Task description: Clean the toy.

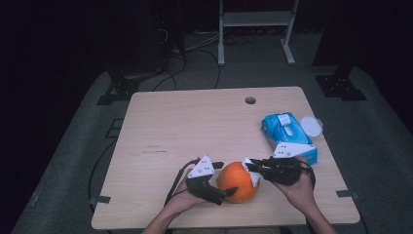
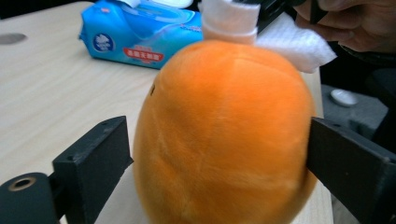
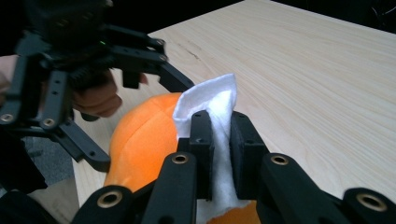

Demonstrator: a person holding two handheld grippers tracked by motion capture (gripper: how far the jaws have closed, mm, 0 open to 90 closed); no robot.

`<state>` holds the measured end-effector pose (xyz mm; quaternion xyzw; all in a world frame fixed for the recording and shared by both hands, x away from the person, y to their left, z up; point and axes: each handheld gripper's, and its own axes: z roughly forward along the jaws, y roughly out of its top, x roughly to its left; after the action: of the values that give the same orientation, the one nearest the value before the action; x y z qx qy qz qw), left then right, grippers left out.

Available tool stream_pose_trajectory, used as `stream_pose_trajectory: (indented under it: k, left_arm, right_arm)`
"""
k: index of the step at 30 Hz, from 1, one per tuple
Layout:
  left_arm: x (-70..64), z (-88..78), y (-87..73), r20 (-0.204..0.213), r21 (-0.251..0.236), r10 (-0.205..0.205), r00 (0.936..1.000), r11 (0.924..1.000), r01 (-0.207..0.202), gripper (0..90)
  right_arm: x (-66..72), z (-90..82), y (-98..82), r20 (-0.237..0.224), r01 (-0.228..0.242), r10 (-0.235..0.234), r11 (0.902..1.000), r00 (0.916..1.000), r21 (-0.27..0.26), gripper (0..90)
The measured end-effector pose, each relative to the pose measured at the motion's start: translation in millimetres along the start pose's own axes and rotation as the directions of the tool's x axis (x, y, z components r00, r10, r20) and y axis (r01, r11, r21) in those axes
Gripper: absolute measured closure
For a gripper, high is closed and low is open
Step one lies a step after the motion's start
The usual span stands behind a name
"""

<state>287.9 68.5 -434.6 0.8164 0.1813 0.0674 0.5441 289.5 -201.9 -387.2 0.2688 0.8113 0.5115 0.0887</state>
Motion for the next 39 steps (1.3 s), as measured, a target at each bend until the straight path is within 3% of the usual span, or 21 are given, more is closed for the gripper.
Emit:
stream_pose_trajectory:
  k: [2, 6, 9, 13, 17, 19, 23, 26, 29, 32, 34, 36, 38, 39]
  left_arm:
    - [-0.5, 3.1, -2.8, 0.030, -0.001, -0.008, 0.9995, 1.0000, 0.008, 13.0]
    - [-7.0, -2.0, 4.8, -0.020, 0.001, 0.012, 0.9997, 0.9999, -0.012, 30.6]
    - [-6.8, -6.7, 8.5, -0.053, -0.021, 0.012, 0.9985, 0.9997, -0.014, 33.0]
    - [-5.3, -7.1, 8.1, -0.081, -0.008, -0.006, 0.9967, 1.0000, 0.005, 34.0]
    - [-5.2, -6.9, 8.2, -0.087, -0.007, -0.014, 0.9961, 0.9999, 0.014, 34.6]
    - [-6.2, -5.4, 8.0, -0.093, -0.011, -0.019, 0.9955, 0.9998, 0.018, 34.6]
    - [-6.1, -2.7, 6.1, -0.107, -0.007, -0.043, 0.9934, 0.9991, 0.043, 32.4]
    - [-3.3, -3.3, 4.5, -0.111, -0.014, -0.057, 0.9922, 0.9983, 0.056, 31.2]
    - [-0.1, -3.4, 2.6, -0.113, -0.027, -0.089, 0.9896, 0.9959, 0.086, 30.7]
    - [2.0, -2.9, 1.6, -0.112, -0.033, -0.108, 0.9879, 0.9940, 0.104, 29.2]
    - [2.6, -0.8, 3.3, -0.099, -0.020, -0.091, 0.9909, 0.9958, 0.090, 25.2]
    - [7.6, 3.1, 6.7, -0.035, 0.021, -0.064, 0.9973, 0.9976, 0.065, 15.4]
    - [13.5, 4.3, 8.3, -0.022, 0.067, 0.027, 0.9994, 0.9974, -0.026, 8.4]
    - [17.3, 3.8, 8.2, -0.005, 0.063, 0.011, 0.9999, 0.9980, -0.011, 7.3]
  right_arm:
    - [-0.1, 1.2, 0.6, -0.002, 0.004, -0.004, 1.0000, 1.0000, 0.002, 80.1]
    - [5.2, -1.5, 4.2, 0.001, 0.002, -0.002, 0.9999, 1.0000, -0.011, 80.4]
    - [13.4, -5.3, 10.6, 0.006, 0.034, -0.033, 0.9986, 0.9994, -0.040, 80.4]
    - [17.7, -4.5, 13.7, -0.010, 0.053, -0.053, 0.9978, 0.9985, -0.040, 80.5]
    - [11.8, -1.8, 8.7, 0.019, 0.051, -0.050, 0.9982, 0.9986, -0.031, 80.6]
    - [9.8, -3.1, 7.9, 0.013, 0.026, -0.026, 0.9988, 0.9996, -0.041, 80.6]
    - [27.5, 4.0, 11.8, -0.019, 0.076, -0.077, 0.9966, 0.9968, -0.031, 80.5]
    - [34.8, 7.6, 15.0, -0.008, 0.117, -0.117, 0.9930, 0.9931, -0.014, 80.5]
    - [20.7, 3.1, 11.9, 0.041, 0.096, -0.095, 0.9953, 0.9946, -0.014, 80.4]
    - [7.8, -0.8, 3.9, 0.040, 0.036, -0.035, 0.9992, 0.9986, -0.016, 80.4]
    - [8.9, -0.4, 5.2, 0.035, 0.049, -0.048, 0.9988, 0.9982, -0.004, 80.5]
    - [9.8, 3.2, 9.0, 0.033, 0.069, -0.070, 0.9974, 0.9970, 0.019, 80.3]
    - [5.9, 7.6, 11.5, 0.017, 0.065, -0.066, 0.9973, 0.9977, 0.034, 80.3]
    - [2.6, 8.9, 12.5, 0.011, 0.061, -0.062, 0.9975, 0.9980, 0.035, 80.3]
